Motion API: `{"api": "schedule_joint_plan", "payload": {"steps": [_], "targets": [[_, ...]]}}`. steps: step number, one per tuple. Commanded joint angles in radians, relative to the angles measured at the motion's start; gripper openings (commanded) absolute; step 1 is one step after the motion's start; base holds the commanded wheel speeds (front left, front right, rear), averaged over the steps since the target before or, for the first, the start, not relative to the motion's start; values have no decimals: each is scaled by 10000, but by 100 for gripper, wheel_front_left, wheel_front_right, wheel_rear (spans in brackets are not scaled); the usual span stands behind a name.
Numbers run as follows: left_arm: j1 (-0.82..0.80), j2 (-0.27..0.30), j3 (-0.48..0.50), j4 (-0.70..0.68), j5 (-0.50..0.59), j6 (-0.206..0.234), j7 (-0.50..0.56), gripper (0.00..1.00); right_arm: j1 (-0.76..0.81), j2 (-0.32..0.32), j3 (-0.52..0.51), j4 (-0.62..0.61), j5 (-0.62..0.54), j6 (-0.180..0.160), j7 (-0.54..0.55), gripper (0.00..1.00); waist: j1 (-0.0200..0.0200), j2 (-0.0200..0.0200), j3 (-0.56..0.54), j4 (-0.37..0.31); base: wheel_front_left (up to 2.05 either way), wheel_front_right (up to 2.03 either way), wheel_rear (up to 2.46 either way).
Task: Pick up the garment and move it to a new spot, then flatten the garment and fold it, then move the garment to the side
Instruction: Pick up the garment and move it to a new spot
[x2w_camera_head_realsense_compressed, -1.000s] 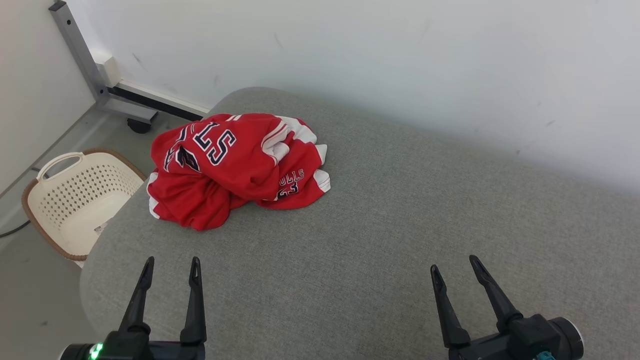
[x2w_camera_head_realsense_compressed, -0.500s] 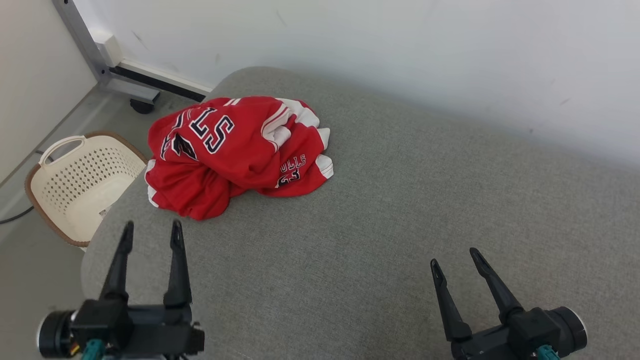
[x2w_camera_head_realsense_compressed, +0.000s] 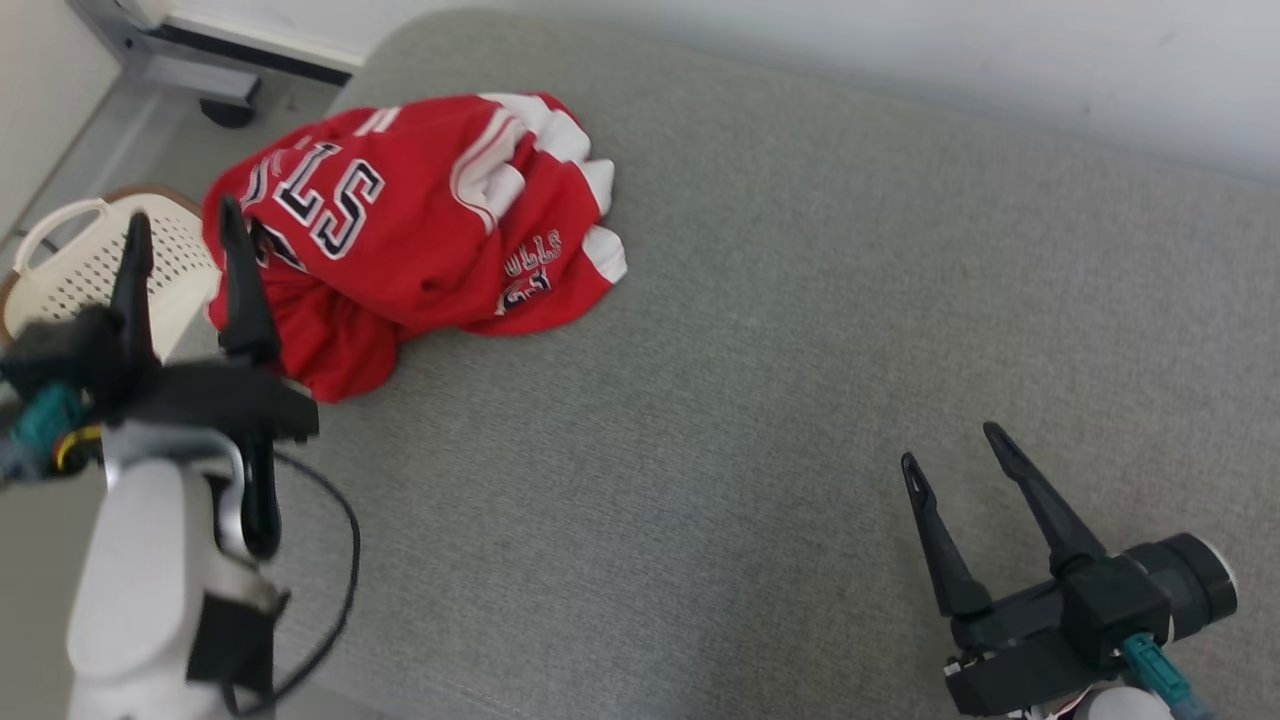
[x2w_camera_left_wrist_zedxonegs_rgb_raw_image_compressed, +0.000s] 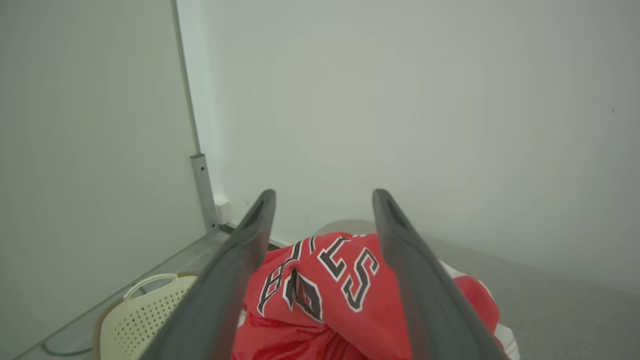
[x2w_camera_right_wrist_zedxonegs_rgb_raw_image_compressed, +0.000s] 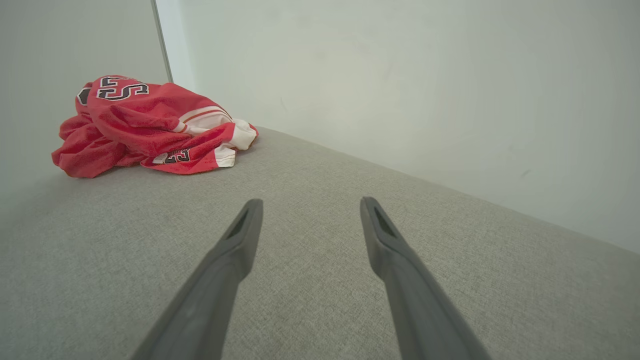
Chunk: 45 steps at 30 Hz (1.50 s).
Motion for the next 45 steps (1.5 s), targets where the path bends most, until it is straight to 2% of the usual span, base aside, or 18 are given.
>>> {"api": "schedule_joint_plan", "payload": {"steps": [1, 6, 8, 13, 20, 23, 26, 27, 28, 37, 38, 45], "targets": [[-375, -6, 17, 327, -255, -65, 6, 100, -131, -89, 15, -44, -4, -21, -12, 100, -3, -1, 726, -375, 0, 0, 0], [-2357, 537, -115, 2544, -453, -176, 755, 100, -481, -335, 10, -142, 110, -21, -12, 100, -3, -1, 1337, -637, 0, 0, 0], [-2997, 779, -86, 3355, -498, -56, 1298, 100, -582, -407, -5, -175, 142, -21, -10, 100, -3, -1, 1553, -732, 0, 0, 0], [-4550, 1256, -35, 5450, -755, 145, 3354, 100, -951, -609, 494, -234, 694, -21, -12, 100, -3, -1, 2156, -1053, 0, 0, 0], [-5349, 1571, 133, 6887, -1130, 78, 4602, 100, -1304, -767, 798, -150, 1002, -21, -9, 100, -3, -1, 2488, -1325, 0, 0, 0], [-5469, 1431, -37, 7382, -1166, -74, 5182, 100, -1392, -838, 788, -123, 1071, -21, -4, 100, -3, -1, 2576, -1387, 0, 0, 0], [-5500, 1463, -104, 7553, -1303, -185, 5300, 100, -1414, -826, 712, -106, 1079, -21, 2, 100, -3, -1, 2629, -1426, 0, 0, 0], [-5471, 1493, -148, 7580, -1312, -225, 5257, 20, -1399, -800, 706, -91, 1064, -21, 2, 100, -3, -1, 2628, -1440, 0, 0, 0], [-5439, 1501, -160, 7575, -1366, -261, 5129, 0, -1385, -772, 709, -74, 1052, -21, 4, 100, -3, -1, 2616, -1458, 0, 0, 0], [-5014, 1737, -668, 6796, -1279, -315, 2656, 0, -1121, -389, 758, 62, 1195, -21, -1, 100, -3, -1, 2045, -1605, 0, 0, 0], [-5014, 1737, -668, 6796, -1279, -315, 2656, 0, -1121, -389, 758, 62, 1195, -21, -1, 100, -3, -1, 2045, -1605, 0, 0, 0], [-4586, 1870, -1507, 5454, -1492, -312, 641, 0, -851, -12, 763, 154, 1427, -21, -10, 100, -3, -1, 951, -1889, 0, 0, 0]]}}
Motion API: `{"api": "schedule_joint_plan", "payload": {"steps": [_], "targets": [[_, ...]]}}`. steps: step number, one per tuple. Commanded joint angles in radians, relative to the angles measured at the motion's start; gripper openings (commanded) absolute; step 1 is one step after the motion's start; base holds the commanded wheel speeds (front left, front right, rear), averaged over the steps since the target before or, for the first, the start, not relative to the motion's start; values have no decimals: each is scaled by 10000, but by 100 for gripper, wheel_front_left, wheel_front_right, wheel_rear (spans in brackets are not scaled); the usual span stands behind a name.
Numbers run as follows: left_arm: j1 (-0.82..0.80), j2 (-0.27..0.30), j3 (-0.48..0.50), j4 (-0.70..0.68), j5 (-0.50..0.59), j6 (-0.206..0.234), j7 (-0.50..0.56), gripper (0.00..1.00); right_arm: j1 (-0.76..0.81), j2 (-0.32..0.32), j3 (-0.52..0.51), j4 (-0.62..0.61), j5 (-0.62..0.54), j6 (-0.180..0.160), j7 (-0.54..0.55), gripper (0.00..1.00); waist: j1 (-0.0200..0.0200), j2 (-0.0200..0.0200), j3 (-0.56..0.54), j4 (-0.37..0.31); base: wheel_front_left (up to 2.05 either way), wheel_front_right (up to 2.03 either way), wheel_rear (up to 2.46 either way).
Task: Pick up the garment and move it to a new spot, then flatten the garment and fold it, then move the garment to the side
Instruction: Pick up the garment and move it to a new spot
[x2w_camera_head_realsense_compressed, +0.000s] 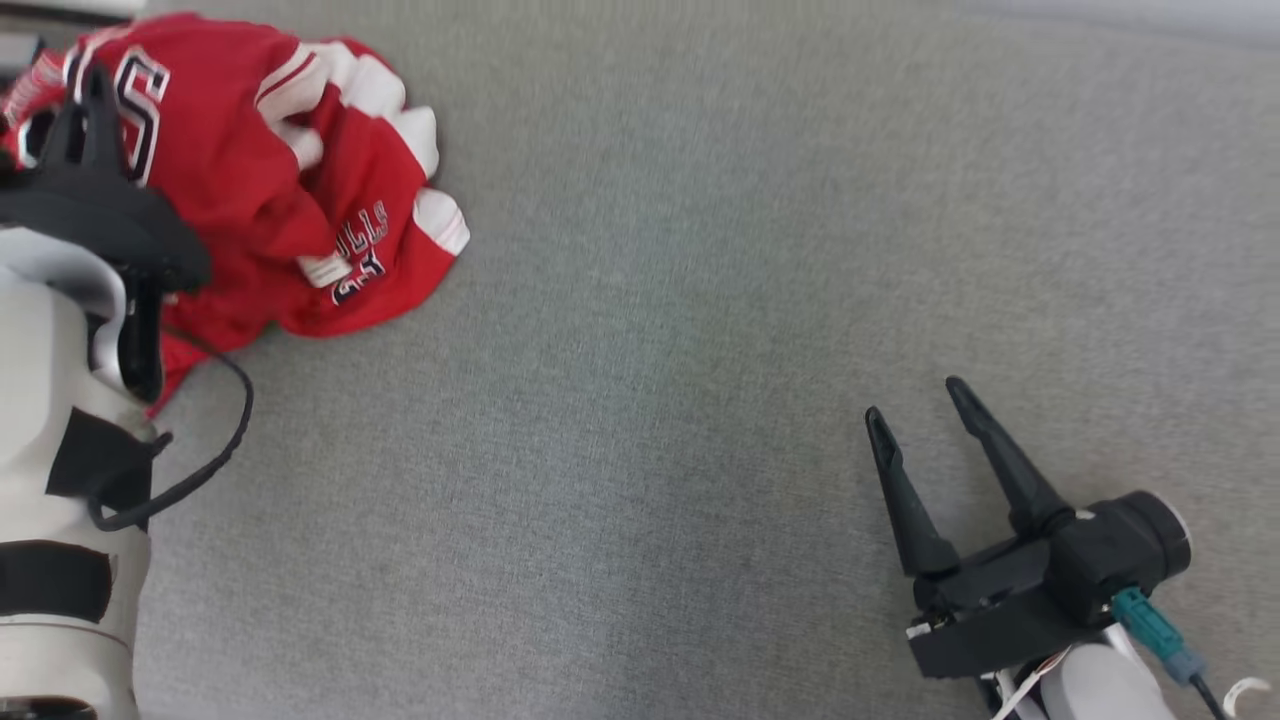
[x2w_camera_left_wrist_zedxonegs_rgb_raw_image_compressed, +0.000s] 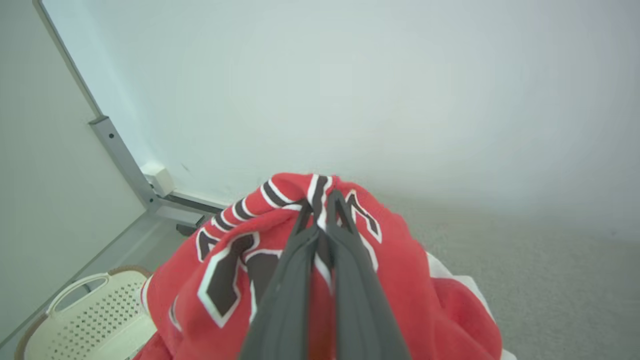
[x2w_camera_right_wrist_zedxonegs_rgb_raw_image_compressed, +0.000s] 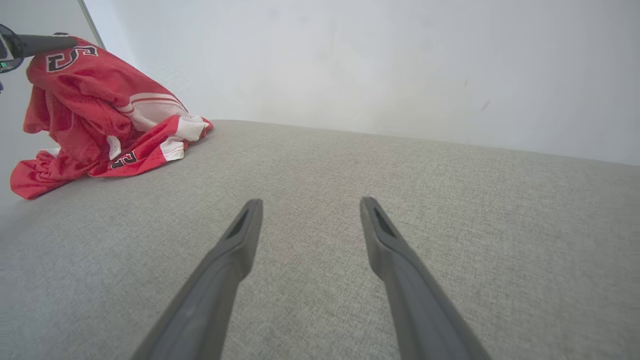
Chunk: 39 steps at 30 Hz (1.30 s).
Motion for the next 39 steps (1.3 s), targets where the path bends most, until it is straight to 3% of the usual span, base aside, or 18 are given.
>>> {"api": "schedule_joint_plan", "payload": {"steps": [1, 8, 18, 30, 39], "targets": [[119, 25, -148, -372, -84, 12, -235, 0, 220, 90, -14, 42, 109, -21, -11, 100, 0, -2, -650, -233, 0, 0, 0], [606, 41, -1165, -2407, -506, 11, -425, 0, 732, 620, 25, 186, 230, -21, -10, 100, 0, -2, -1935, -773, 0, 0, 0], [1649, 251, -2175, -5156, -886, 38, 1325, 0, 1123, 1147, 219, 258, 385, -21, -10, 100, 0, -2, -3094, -2560, 0, 0, 0], [2619, -80, -2942, -7385, -1200, 227, 3157, 0, 1118, 1350, 36, 82, 379, -21, -11, 100, 0, -2, -2917, -4807, 0, 0, 0], [2595, -422, -3787, -7402, -1044, 160, 3587, 0, 833, 1464, -33, -34, 334, -21, -10, 100, 0, -2, -2133, -5642, 0, 0, 0]]}}
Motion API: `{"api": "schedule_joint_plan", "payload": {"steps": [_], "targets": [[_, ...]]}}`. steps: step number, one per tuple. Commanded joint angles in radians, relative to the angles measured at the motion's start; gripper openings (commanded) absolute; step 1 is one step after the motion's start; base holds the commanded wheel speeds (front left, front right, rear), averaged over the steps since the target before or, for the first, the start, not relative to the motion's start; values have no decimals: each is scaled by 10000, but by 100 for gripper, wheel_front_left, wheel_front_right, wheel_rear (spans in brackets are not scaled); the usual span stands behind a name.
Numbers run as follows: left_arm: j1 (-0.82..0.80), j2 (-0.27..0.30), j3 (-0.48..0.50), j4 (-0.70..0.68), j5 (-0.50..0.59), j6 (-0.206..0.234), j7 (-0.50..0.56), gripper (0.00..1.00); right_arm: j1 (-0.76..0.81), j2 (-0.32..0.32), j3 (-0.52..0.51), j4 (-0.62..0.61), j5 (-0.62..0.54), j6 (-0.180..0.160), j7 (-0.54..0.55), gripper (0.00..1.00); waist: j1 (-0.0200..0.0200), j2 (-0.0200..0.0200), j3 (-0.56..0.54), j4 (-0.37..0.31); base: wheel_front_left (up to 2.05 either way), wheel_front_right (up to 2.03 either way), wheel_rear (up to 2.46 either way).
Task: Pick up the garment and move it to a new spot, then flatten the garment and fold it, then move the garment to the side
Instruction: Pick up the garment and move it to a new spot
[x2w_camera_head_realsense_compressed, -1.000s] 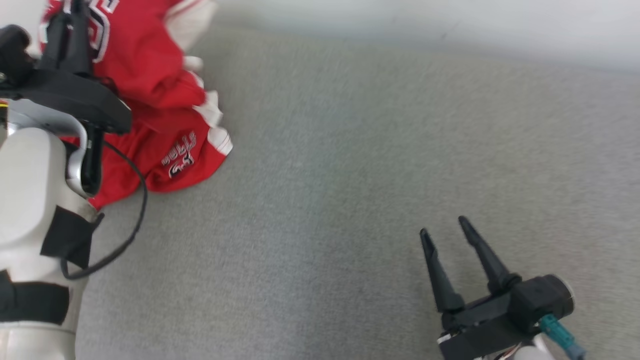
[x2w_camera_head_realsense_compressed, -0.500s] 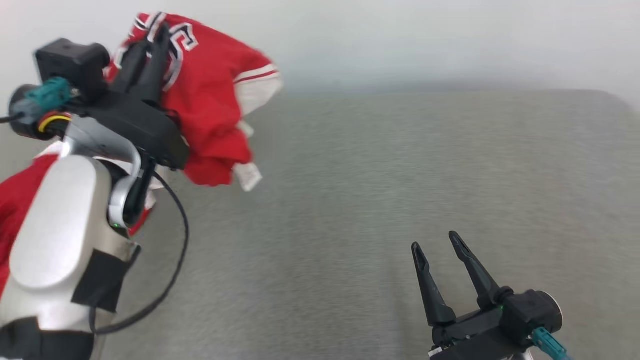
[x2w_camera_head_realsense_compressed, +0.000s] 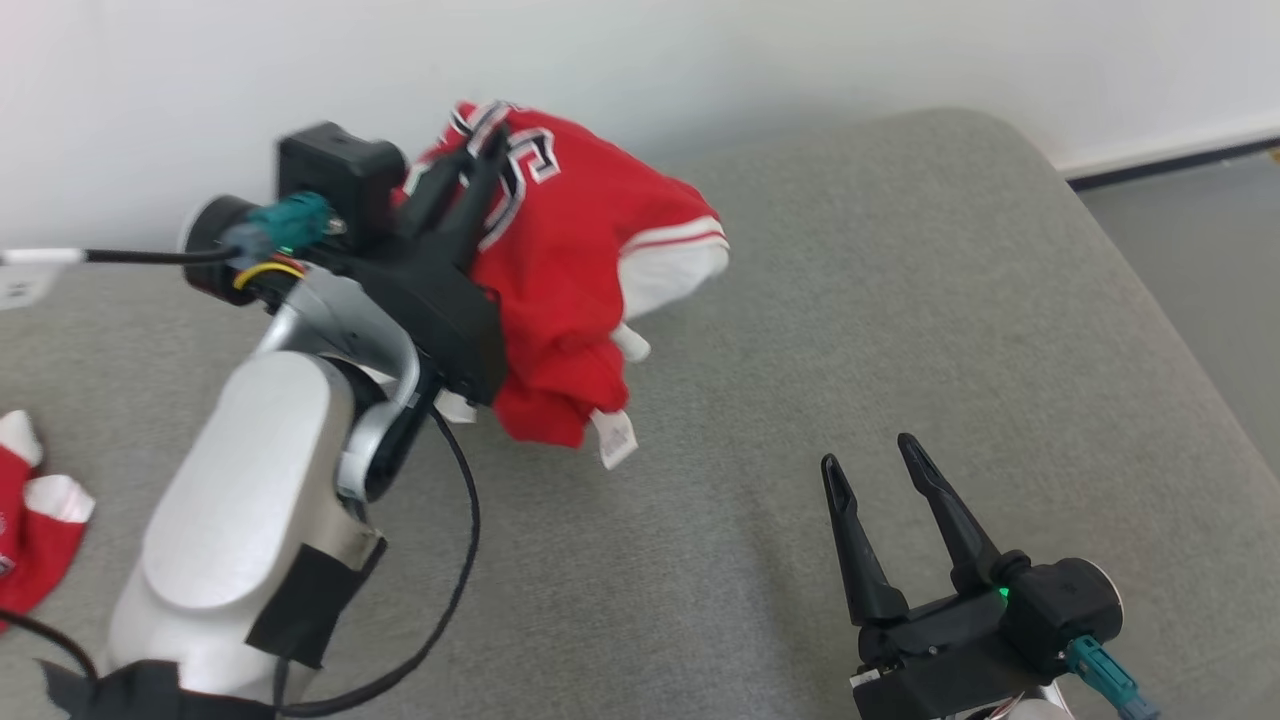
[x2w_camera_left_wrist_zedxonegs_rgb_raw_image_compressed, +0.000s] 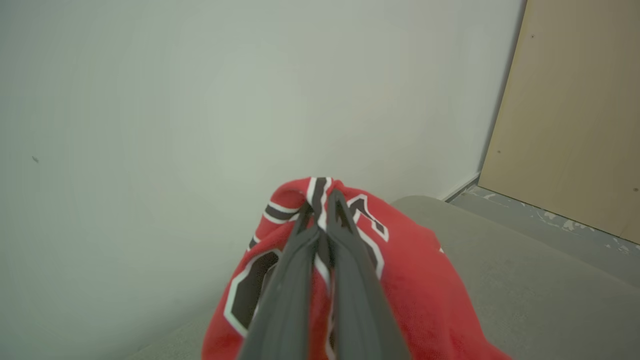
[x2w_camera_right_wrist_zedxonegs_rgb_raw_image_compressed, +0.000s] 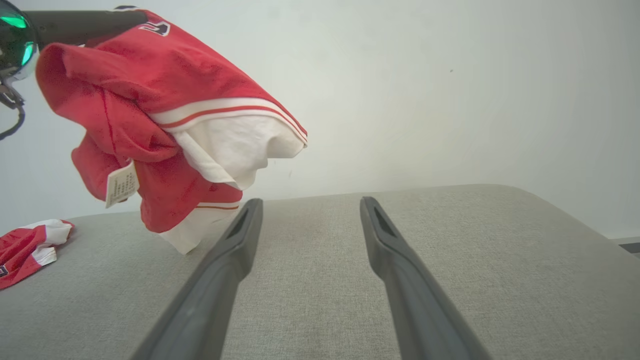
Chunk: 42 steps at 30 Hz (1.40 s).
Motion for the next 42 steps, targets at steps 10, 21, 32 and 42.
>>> {"api": "schedule_joint_plan", "payload": {"steps": [10, 21, 32, 42], "targets": [[951, -388, -644, 1822, 387, 243, -1080, 0, -329, 139, -41, -96, -87, -21, -11, 100, 1, 1, 1152, -933, 0, 0, 0], [1118, -928, -780, 4559, 671, 773, -3021, 100, -377, 175, -59, 18, -217, -21, -11, 100, 1, 1, 1116, -753, 0, 0, 0], [2160, -1445, -216, 4439, -153, 1030, -4217, 100, 118, 34, -91, 824, -97, -21, -9, 100, 1, 1, -494, 370, 0, 0, 0], [4868, -1348, 1363, 1217, -245, 1154, -4345, 100, 611, -3, -253, 1309, -118, -21, -11, 100, 1, 1, -1424, 1467, 0, 0, 0]]}}
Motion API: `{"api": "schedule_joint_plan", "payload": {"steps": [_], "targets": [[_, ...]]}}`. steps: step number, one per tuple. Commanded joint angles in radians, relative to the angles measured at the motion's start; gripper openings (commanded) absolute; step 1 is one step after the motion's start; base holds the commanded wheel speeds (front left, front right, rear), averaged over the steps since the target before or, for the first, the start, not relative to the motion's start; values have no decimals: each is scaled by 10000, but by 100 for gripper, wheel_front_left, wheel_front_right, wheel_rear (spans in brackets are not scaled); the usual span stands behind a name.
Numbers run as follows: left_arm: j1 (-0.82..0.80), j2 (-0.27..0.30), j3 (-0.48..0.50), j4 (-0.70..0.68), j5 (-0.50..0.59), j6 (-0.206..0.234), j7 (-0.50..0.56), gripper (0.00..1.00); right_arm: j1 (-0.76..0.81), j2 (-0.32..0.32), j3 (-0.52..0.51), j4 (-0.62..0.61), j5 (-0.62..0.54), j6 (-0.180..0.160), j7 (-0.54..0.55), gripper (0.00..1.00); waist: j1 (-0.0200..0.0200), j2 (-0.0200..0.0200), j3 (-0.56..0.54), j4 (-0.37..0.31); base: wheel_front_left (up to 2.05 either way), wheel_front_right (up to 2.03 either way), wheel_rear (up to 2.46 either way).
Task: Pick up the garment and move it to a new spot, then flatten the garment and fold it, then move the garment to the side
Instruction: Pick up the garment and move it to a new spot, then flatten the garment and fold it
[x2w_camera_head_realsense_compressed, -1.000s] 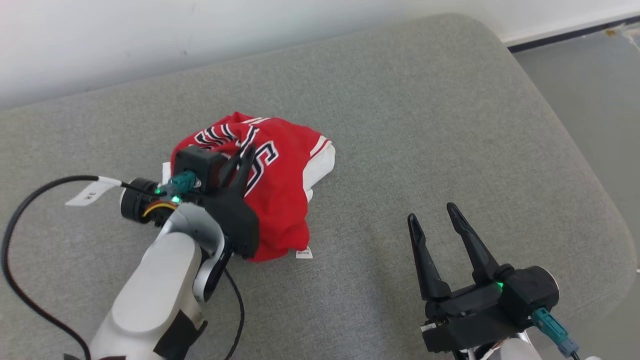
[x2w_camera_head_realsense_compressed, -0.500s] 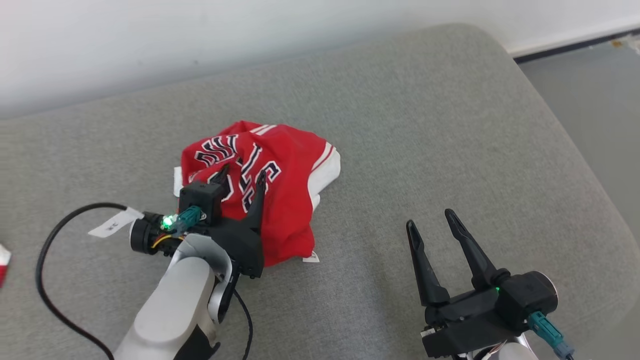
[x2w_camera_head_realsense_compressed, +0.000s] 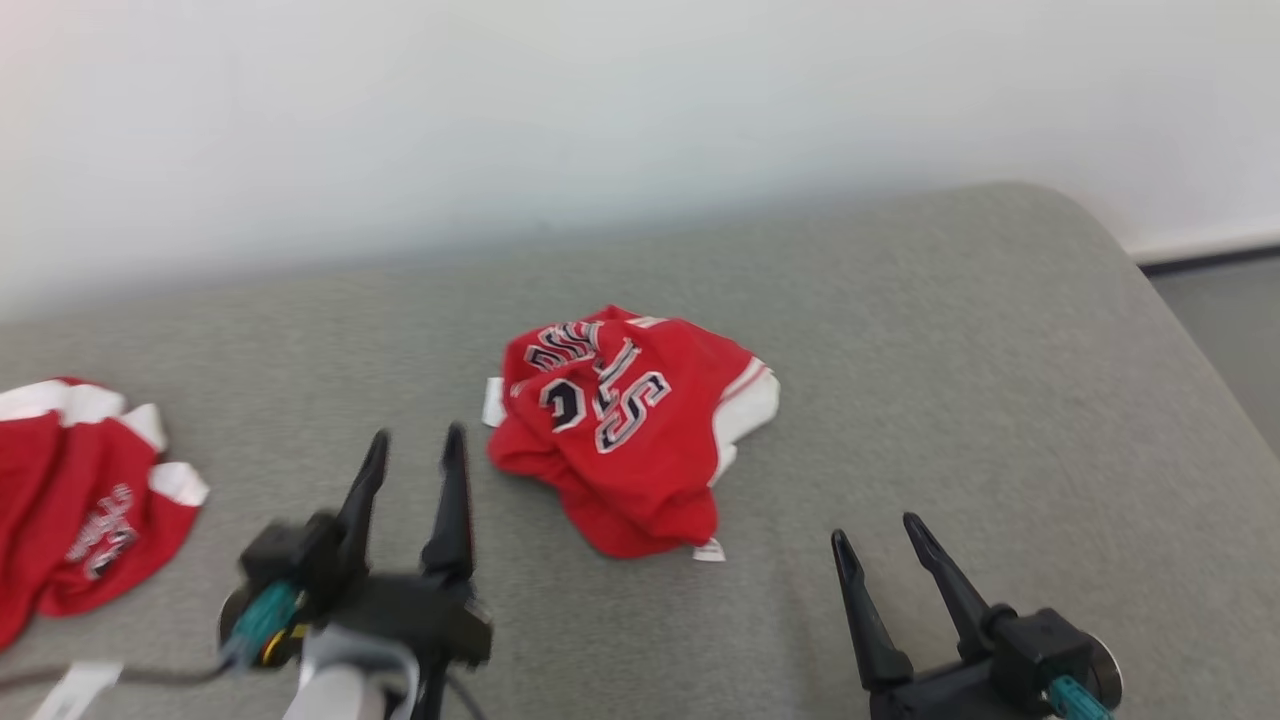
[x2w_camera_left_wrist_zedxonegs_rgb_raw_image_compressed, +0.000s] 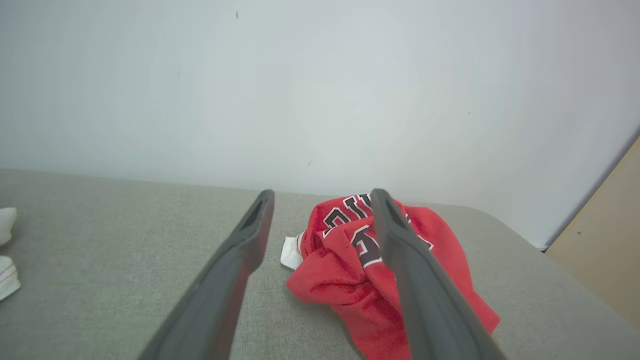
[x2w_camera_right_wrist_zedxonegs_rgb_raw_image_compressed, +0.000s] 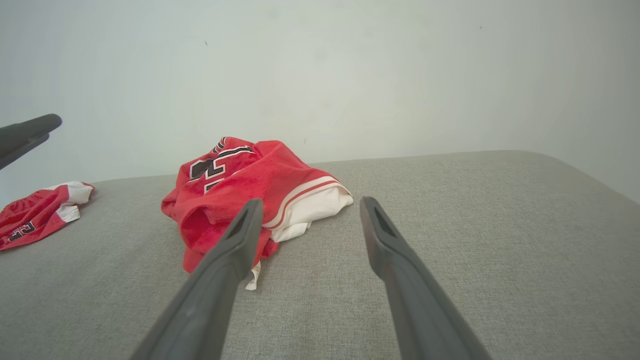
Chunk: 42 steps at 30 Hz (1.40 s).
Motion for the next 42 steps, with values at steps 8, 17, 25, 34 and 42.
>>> {"api": "schedule_joint_plan", "payload": {"steps": [8, 17, 25, 34, 42], "targets": [[2561, 94, 1180, -2407, 1561, 354, -25, 100, 574, -36, -262, -85, -71, -21, -7, 100, 1, 0, -1020, 1455, 0, 0, 0], [4219, 44, 1650, -3301, 3002, 217, -26, 100, 837, -34, -652, -293, -198, -21, -9, 100, 1, 0, -1171, 1667, 0, 0, 0], [4965, -121, 1897, -3541, 3709, 20, -27, 100, 1110, -73, -800, -259, -140, -21, -9, 100, 1, 0, -1143, 1730, 0, 0, 0], [4777, -278, 1887, -3392, 4019, -131, -27, 100, 1138, -58, -868, -147, -106, -21, -7, 100, 1, 0, -1147, 1819, 0, 0, 0], [4646, -338, 1887, -3330, 4114, -194, -27, 100, 992, -42, -760, -96, -61, -21, -9, 100, 1, 0, -1100, 1737, 0, 0, 0]]}}
